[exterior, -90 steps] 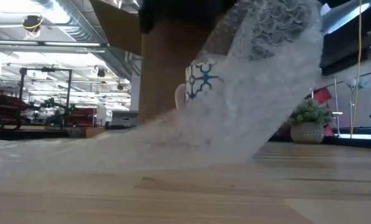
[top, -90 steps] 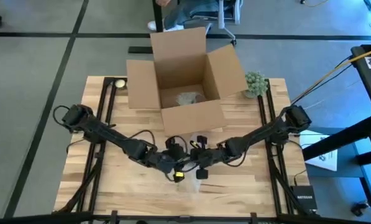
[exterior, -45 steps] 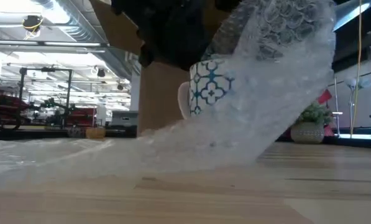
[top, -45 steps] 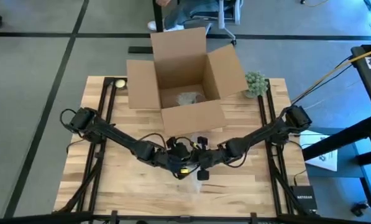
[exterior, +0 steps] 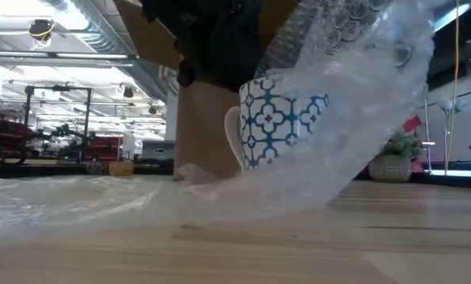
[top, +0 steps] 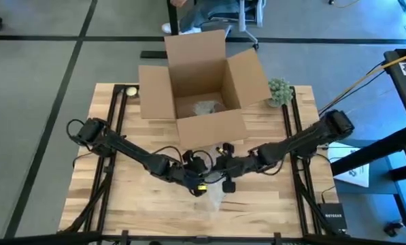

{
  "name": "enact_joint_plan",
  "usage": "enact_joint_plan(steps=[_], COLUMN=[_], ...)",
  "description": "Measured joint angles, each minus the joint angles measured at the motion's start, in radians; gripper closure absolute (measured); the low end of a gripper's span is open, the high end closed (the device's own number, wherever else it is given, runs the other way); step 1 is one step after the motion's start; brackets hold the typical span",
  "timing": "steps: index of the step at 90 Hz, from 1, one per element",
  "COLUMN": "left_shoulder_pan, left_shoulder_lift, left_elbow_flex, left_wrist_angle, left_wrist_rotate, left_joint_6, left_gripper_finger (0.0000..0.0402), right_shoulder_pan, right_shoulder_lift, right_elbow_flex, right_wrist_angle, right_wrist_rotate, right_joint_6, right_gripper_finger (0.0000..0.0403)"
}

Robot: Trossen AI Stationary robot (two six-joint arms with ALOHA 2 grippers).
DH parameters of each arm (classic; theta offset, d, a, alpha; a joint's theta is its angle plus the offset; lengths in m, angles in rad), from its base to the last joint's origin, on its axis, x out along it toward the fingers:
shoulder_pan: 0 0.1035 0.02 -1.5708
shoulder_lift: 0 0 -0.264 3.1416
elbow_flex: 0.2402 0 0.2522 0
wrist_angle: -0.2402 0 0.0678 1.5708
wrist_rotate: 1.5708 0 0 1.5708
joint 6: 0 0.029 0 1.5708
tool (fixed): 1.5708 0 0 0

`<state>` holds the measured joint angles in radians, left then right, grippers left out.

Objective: Wrap mug
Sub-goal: Wrap the white patterned mug with the transparent bubble wrap

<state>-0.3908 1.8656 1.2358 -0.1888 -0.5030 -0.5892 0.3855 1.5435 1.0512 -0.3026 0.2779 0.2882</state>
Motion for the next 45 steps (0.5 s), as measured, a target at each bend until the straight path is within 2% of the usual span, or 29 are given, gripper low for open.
enact_joint_plan(steps=[10, 29, 45], left_shoulder_pan=[-0.001, -0.003, -0.003], left_shoulder_lift=[0.0, 0.001, 0.002], left_elbow_flex=[0.0, -0.002, -0.002], left_wrist_angle=[0.0, -0.001, 0.0], left_wrist_rotate=[0.0, 0.0, 0.0], left_joint_6=[0.0, 0.002, 0.011], left_gripper_finger=[0.0314, 0.0314, 0.0314], right_shoulder_pan=[0.0, 0.0, -0.002], right_shoulder_lift=[-0.058, -0.099, -0.099], right_elbow_flex=[-0.002, -0.041, -0.189], right_wrist_angle=[-0.102, -0.352, -0.236], right_wrist_rotate=[0.045, 0.293, 0.397], right_joint_6=[0.019, 0.116, 0.186], right_gripper_finger=[0.0402, 0.0402, 0.0402])
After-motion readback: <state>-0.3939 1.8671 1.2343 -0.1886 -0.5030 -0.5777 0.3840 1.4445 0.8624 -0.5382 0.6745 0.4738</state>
